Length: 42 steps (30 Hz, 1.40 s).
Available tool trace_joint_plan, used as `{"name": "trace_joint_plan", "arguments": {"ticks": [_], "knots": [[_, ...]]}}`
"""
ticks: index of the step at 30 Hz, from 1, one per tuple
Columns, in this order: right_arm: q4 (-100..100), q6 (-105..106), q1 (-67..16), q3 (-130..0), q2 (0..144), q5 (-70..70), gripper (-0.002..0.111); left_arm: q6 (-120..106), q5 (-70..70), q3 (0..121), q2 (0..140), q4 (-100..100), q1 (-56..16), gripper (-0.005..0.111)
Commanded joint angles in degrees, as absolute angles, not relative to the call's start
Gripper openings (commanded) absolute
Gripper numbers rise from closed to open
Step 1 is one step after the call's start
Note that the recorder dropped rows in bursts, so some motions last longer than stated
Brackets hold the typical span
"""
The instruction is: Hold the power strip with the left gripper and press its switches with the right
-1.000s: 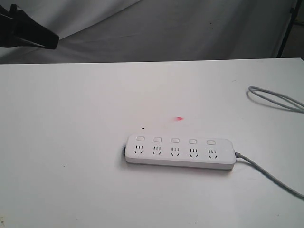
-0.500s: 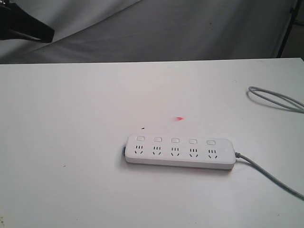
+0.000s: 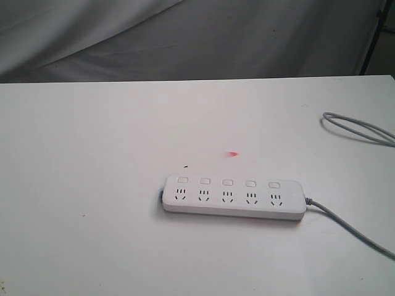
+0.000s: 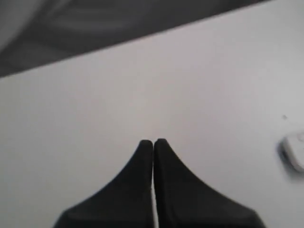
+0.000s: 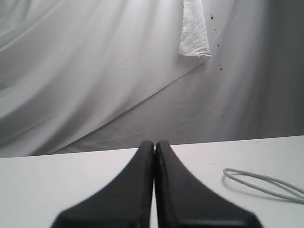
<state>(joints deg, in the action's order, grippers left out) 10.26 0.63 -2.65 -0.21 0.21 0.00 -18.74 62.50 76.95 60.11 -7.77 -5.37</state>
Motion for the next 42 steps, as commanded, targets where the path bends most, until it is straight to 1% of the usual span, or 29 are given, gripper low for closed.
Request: {"name": "trace_joint_plan", "arguments": {"ticks": [1, 2, 3, 4, 5, 6, 7, 10, 12, 14, 20, 28, 42], "knots": [[9.98, 0.8, -2.91, 0.0, 0.0, 0.0, 0.0, -10.01, 52.63, 68.77, 46.87, 1.64, -5.27, 0.001], [9.98, 0.8, -2.91, 0.0, 0.0, 0.0, 0.0, -8.03, 50.63, 66.49, 44.76, 2.74, -5.27, 0.001], [9.98, 0.8, -2.91, 0.0, 0.0, 0.0, 0.0, -4.86, 46.06, 60.14, 39.63, 4.41, -5.27, 0.001], [9.98, 0.8, -2.91, 0.0, 0.0, 0.0, 0.0, -4.35, 43.69, 56.58, 37.66, 4.66, -5.27, 0.001], [9.98, 0.8, -2.91, 0.0, 0.0, 0.0, 0.0, -4.34, 35.94, 48.88, 32.4, 4.54, -5.27, 0.001], [9.98, 0.8, -2.91, 0.0, 0.0, 0.0, 0.0, -4.34, 32.49, 45.67, 30.58, 4.21, -5.27, 0.001], [9.98, 0.8, -2.91, 0.0, 0.0, 0.0, 0.0, -4.34, 23.66, 37.65, 26.29, 4.0, -5.27, 0.001], [9.98, 0.8, -2.91, 0.0, 0.0, 0.0, 0.0, -4.34, 6.61, 20.62, 18.3, -0.47, -5.27, 0.001], [9.98, 0.8, -2.91, 0.0, 0.0, 0.0, 0.0, -4.34, 1.33, 11.99, 13.37, -4.89, -5.27, 0.001], [9.98, 0.8, -2.91, 0.0, 0.0, 0.0, 0.0, -3.89, 0.0, 5.83, 9.47, -5.98, -5.27, 0.001], [9.98, 0.8, -2.91, 0.0, 0.0, 0.0, 0.0, -1.25, 0.46, 0.0, 4.55, -5.98, -5.27, 0.001], [9.98, 0.8, -2.91, 0.0, 0.0, 0.0, 0.0, -1.36, 16.59, 0.0, 0.74, -5.36, -5.27, 0.001], [9.98, 0.8, -2.91, 0.0, 0.0, 0.0, 0.0, -1.36, 16.27, 0.0, 0.71, -5.36, -5.27, 0.001]]}}
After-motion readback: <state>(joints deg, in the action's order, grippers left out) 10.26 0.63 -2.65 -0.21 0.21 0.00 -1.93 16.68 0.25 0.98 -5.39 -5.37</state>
